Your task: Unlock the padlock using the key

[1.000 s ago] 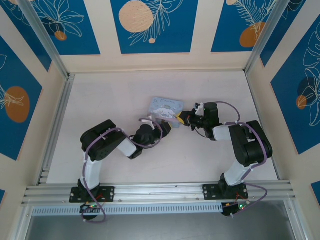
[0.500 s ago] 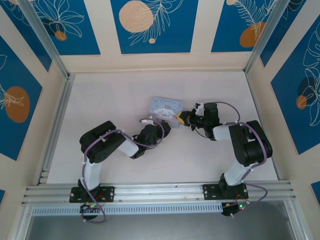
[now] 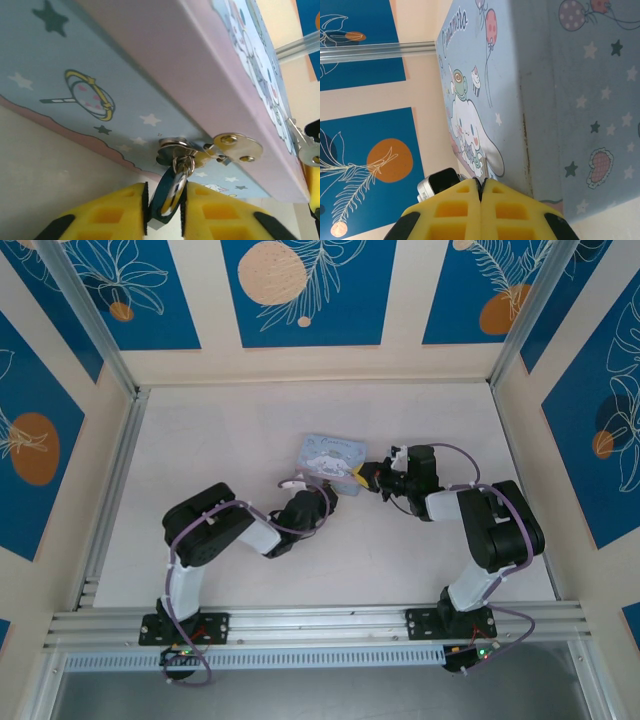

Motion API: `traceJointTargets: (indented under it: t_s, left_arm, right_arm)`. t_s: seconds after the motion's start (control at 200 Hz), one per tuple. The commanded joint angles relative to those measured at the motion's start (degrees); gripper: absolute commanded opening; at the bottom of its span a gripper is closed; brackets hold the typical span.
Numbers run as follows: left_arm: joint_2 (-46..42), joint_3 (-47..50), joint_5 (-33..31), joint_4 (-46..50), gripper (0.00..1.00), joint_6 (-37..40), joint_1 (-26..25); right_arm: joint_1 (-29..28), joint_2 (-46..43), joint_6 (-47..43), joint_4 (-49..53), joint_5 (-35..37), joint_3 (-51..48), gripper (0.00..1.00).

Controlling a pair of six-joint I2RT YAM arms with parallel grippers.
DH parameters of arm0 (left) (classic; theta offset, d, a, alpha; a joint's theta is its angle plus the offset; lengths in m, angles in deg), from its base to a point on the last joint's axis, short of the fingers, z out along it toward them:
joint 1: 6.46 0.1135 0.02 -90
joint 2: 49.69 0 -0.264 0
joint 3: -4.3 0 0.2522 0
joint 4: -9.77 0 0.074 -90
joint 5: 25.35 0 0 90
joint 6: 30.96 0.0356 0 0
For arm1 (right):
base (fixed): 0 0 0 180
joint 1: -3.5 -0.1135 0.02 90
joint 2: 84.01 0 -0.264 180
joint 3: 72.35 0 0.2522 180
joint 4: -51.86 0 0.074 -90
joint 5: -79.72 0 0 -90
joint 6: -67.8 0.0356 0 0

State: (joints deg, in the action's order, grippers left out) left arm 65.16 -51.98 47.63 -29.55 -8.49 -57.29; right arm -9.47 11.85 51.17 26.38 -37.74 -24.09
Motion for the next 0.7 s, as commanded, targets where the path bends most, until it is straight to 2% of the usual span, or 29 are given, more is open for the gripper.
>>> traceJointTargets:
  t_s: [0.0,0.13,0.395,0.695]
  left_arm:
    - [3.1,0.2,-2.0,6.9,0.16,-0.6,-0.2]
    - [2.4,1.1,-1.6,5.9,0.0,-1.1,-0.1]
    - [-4.5,5.4,0.9,7.8,0.0,-8.4,0.7]
    - [-12.3,8.5,11.1,6.2,0.0,-12.7,2.5]
  right_arm:
    - [0.1,1.2,0.2,1.3,-0.6,-0.2,0.0]
    - [0.4,-0.2,0.6,1.1,-2.0,0.5,0.0]
    - [0.3,-12.6,-0.6,7.5,-2.6,-2.2,0.0]
    - [-2.3,-24.5,1.3,9.4,-0.4,-13.1,0.0]
